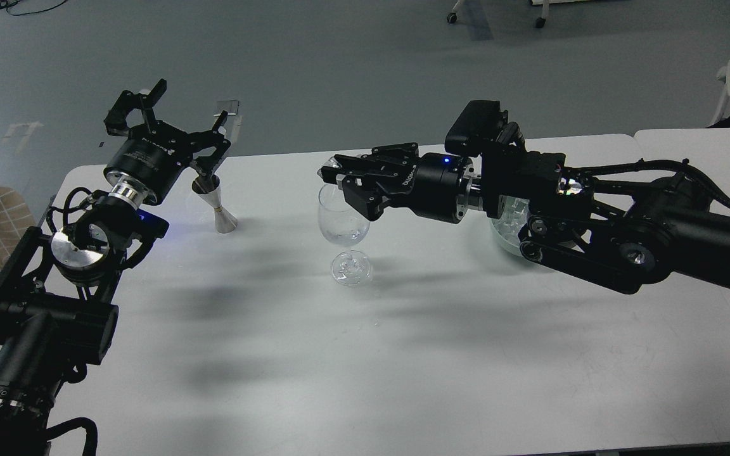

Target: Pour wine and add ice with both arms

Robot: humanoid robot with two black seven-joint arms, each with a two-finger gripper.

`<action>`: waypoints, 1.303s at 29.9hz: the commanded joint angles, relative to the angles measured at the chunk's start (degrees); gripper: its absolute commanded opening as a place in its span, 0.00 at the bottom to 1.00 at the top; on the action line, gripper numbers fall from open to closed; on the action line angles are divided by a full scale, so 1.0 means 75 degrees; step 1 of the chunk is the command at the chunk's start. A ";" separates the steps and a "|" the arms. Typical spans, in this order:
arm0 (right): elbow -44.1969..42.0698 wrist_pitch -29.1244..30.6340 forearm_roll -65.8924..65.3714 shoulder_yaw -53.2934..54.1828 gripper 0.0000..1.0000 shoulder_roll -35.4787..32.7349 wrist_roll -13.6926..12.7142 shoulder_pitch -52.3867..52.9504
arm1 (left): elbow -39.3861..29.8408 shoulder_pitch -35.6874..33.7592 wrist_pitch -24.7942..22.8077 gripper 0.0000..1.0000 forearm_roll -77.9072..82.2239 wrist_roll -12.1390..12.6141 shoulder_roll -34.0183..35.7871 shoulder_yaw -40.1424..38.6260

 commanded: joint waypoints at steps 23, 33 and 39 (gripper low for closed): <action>-0.0152 -0.0100 0.0022 0.0105 0.43 0.0141 0.0014 -0.0122 | 0.0000 -0.0062 0.0027 0.98 -0.0010 0.0000 0.0066 0.0002; -0.0234 -0.0217 0.0162 0.1767 1.00 0.0141 0.0002 -0.0110 | 0.0000 -0.0120 -0.0044 0.98 0.0155 -0.0082 0.0242 0.0108; -0.0468 -0.0206 0.0197 0.3104 1.00 0.0316 0.0061 -0.0251 | 0.0000 -0.0308 0.0027 0.98 0.0178 -0.0035 0.0277 0.0131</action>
